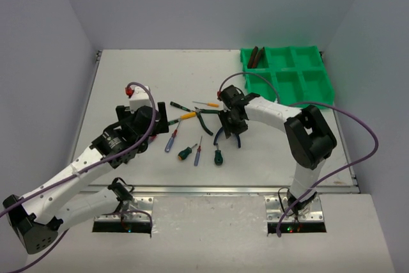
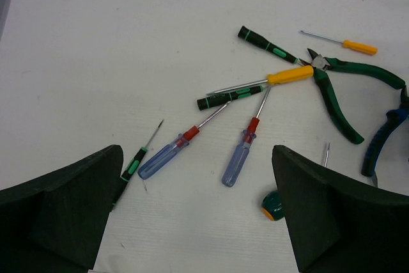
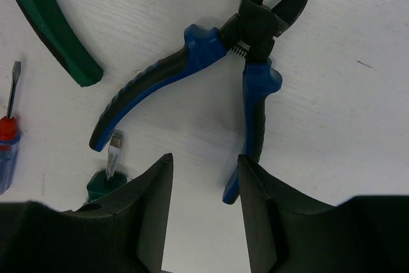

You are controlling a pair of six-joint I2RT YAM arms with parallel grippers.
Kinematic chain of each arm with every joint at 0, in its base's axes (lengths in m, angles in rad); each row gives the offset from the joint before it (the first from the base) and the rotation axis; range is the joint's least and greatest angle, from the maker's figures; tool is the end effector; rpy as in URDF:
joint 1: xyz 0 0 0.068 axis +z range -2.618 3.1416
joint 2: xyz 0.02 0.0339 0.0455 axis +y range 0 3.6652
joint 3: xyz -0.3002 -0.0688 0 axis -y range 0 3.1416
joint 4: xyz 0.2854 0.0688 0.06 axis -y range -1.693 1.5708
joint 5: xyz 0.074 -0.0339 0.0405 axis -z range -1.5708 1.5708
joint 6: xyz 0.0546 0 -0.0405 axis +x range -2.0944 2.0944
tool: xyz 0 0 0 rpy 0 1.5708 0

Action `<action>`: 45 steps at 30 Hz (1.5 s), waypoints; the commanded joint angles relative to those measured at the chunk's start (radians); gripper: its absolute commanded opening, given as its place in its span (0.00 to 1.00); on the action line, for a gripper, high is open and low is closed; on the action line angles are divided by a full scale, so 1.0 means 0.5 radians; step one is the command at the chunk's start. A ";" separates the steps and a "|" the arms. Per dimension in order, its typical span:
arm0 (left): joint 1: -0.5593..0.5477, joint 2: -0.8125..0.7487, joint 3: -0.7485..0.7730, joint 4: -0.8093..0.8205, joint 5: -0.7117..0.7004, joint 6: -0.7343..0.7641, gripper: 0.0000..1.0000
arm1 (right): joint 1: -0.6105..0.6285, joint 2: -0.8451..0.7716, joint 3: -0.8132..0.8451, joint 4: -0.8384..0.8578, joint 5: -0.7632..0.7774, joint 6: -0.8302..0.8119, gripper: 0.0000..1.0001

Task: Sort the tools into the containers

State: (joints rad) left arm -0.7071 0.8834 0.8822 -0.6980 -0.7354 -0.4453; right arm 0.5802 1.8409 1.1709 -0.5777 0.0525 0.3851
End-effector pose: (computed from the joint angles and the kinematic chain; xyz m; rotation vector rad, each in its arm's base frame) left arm 0.1778 -0.1038 0.3315 -0.0965 2.0691 0.1413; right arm 0.3377 0.2179 0.1507 -0.2633 2.8153 0.1481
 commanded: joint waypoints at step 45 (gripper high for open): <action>0.007 0.032 -0.019 0.133 0.125 0.075 1.00 | -0.093 -0.273 0.096 0.005 0.350 -0.206 0.00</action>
State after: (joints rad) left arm -0.7071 0.9047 0.8749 -0.6701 -0.6710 -0.4191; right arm 0.5523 1.8519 1.1976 -0.6072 0.1821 0.2971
